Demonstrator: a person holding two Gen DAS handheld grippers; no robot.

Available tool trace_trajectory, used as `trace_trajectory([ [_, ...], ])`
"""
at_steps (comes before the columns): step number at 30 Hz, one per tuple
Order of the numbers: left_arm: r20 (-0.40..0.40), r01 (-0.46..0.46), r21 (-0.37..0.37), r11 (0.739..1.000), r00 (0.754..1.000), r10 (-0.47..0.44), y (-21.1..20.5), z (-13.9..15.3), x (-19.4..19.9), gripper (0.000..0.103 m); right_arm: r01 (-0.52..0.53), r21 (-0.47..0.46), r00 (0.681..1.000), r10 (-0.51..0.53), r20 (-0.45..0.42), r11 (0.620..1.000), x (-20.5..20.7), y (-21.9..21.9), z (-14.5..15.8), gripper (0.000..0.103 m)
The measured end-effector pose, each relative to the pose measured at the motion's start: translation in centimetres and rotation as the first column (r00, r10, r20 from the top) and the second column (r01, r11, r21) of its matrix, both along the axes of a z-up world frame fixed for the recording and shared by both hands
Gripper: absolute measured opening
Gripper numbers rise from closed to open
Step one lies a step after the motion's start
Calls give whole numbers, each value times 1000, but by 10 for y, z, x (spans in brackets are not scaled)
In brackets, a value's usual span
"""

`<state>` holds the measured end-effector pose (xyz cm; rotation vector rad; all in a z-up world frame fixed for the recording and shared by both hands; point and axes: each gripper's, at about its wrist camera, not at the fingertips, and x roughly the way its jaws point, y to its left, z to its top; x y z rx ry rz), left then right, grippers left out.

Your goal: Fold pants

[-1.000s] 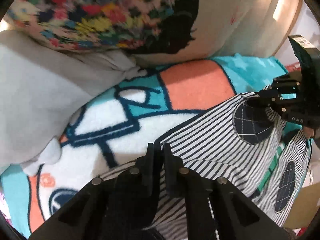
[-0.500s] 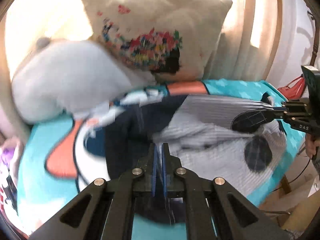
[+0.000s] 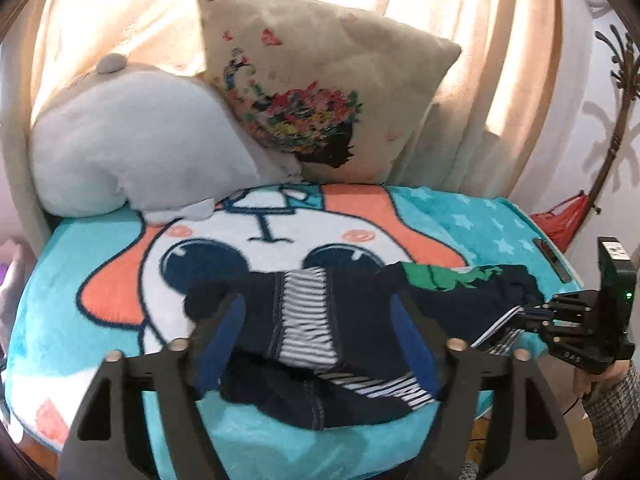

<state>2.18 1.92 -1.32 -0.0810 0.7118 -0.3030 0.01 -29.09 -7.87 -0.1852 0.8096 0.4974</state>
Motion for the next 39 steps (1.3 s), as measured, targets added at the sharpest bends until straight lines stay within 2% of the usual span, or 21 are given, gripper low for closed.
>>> trace_trajectory([
  [3, -66, -77, -13, 997, 995, 76, 15, -17, 14, 78, 7, 20, 1000, -7, -15, 1000, -2, -5, -6, 7],
  [6, -150, -157, -47, 987, 977, 148, 31, -31, 31, 78, 31, 62, 999, -28, -37, 998, -5, -14, -13, 7],
  [9, -233, -184, -63, 981, 958, 165, 35, -41, 40, 78, 55, 117, 997, -48, -63, 992, -7, -24, -20, 7],
  [11, -297, -216, -116, 969, 939, 174, 42, -49, 39, 78, 64, 135, 996, -55, -71, 989, -7, -26, -23, 7],
  [13, -361, -254, -214, 943, 918, 165, 54, -55, 33, 78, 71, 145, 995, -61, -75, 987, -6, -26, -24, 7],
  [15, -405, -287, -332, 899, 904, 139, 66, -61, 23, 78, 75, 157, 995, -63, -77, 985, -4, -27, -24, 7],
  [17, -425, -307, -387, 869, 896, 128, 70, -64, 17, 78, 77, 169, 995, -64, -81, 983, -1, -29, -24, 7],
  [18, -428, -307, -400, 863, 896, 120, 69, -64, 17, 78, 78, 175, 995, -64, -82, 981, 0, -30, -23, 7],
  [24, -440, -279, -385, 880, 894, 92, 45, -63, 42, 78, 88, 226, 994, -72, -80, 970, 3, -41, -19, 7],
  [27, -453, -305, -382, 872, 884, 111, 46, -66, 56, 78, 87, 233, 994, -71, -79, 969, 2, -42, -19, 8],
  [28, -455, -320, -390, 864, 882, 121, 48, -66, 58, 74, 87, 231, 994, -71, -79, 969, 1, -41, -20, 8],
  [29, -448, -328, -399, 856, 884, 130, 50, -65, 57, 53, 88, 229, 994, -71, -80, 969, 1, -41, -20, 7],
  [30, -438, -321, -403, 857, 890, 127, 51, -64, 54, 25, 89, 227, 994, -72, -79, 970, 1, -41, -21, 7],
  [31, -432, -314, -405, 859, 894, 123, 53, -62, 52, 13, 89, 226, 994, -73, -79, 970, 1, -41, -22, 7],
  [32, -427, -314, -408, 858, 896, 124, 55, -61, 48, 8, 91, 227, 994, -74, -81, 970, 1, -42, -22, 8],
  [36, -400, -304, -424, 853, 908, 124, 63, -58, 31, 6, 94, 232, 993, -75, -90, 968, 2, -43, -25, 7],
  [39, -418, -318, -445, 837, 901, 120, 70, -62, 15, 6, 92, 225, 993, -73, -91, 970, 0, -43, -27, 8],
])
